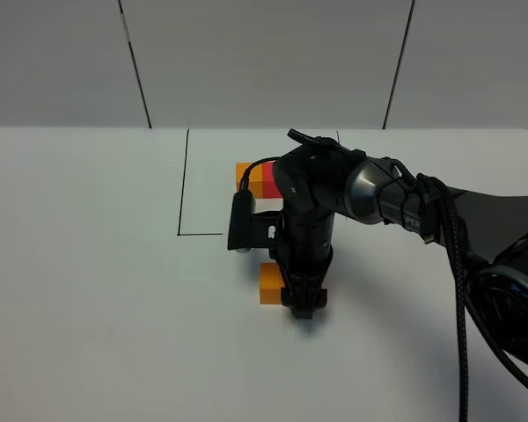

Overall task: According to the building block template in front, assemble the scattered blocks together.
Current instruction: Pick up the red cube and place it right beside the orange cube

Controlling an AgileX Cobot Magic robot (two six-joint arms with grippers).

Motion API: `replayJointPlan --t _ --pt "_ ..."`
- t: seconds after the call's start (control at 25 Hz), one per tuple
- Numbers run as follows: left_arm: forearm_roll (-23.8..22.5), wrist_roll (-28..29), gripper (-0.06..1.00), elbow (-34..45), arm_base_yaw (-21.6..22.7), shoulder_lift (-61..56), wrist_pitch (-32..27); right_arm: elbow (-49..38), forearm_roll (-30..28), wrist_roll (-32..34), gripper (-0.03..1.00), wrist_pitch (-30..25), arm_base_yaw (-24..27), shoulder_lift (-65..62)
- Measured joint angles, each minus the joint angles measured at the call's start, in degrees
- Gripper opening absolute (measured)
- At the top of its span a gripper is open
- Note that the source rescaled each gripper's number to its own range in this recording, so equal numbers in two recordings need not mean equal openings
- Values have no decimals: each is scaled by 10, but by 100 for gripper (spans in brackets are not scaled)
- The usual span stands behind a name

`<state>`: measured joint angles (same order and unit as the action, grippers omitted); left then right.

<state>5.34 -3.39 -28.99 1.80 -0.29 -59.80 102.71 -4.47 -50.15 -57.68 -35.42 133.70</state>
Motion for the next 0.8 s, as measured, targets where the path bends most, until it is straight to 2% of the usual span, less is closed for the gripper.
replayJointPlan --t 0.12,0.16,0.44,0.6,0.8 --pt "0 0 24 0 0 0 0 0 1 10 94 1 -1 -17" --pt "0 0 24 0 0 0 0 0 1 14 98 1 -2 -22" --pt "0 0 24 0 0 0 0 -1 1 76 100 -28 -2 -105" --pt "0 0 24 0 0 0 0 -1 -4 170 100 -30 5 -175" --pt "0 0 24 0 0 0 0 -22 -29 277 100 -29 57 -256"
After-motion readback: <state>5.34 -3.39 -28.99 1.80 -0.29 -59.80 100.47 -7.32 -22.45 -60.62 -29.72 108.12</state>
